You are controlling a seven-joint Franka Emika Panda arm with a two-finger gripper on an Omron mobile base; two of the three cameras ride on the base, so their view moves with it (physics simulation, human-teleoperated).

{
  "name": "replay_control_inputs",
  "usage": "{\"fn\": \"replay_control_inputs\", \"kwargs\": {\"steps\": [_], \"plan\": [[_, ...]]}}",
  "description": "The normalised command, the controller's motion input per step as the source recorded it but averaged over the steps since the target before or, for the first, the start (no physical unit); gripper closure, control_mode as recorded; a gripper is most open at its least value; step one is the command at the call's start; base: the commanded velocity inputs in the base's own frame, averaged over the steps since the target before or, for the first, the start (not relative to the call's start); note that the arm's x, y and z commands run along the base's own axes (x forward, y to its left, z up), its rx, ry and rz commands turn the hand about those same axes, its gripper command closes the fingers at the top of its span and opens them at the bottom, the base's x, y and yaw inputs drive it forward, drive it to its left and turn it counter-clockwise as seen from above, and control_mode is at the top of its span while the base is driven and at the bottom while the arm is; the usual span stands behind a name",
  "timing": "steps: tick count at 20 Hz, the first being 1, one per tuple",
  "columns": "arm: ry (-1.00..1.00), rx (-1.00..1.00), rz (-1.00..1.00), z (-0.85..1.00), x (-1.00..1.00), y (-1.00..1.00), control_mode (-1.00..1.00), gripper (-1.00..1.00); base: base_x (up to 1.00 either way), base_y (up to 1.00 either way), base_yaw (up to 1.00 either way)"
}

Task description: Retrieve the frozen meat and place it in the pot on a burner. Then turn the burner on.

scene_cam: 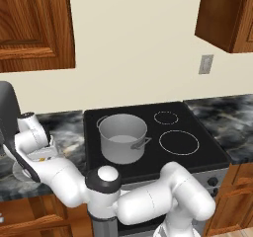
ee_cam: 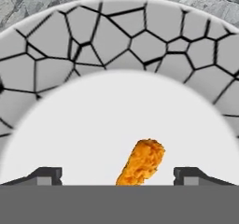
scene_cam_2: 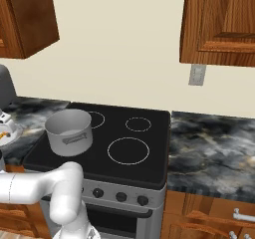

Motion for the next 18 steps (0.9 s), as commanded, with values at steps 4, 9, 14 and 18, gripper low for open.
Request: {"fn": "replay_control_inputs", "kwargs": {"steps": [4, 9, 14, 18], "plan": [[0.00, 0.00, 0.00, -0.06, 0.00, 0.00, -1.00, 1.00, 0.00, 0.00, 0.00], [0.00, 0.00, 0.00, -0.05, 0.02, 0.00, -1.00, 1.00, 0.00, 0.00, 0.00], [0.00, 0.00, 0.00, -0.02, 0.01, 0.00, -1.00, 1.00, 0.00, 0.00, 0.00], [-0.01, 0.01, -0.04, 0.17, -0.20, -0.13, -1.00, 1.00, 0.00, 0.00, 0.00]]}}
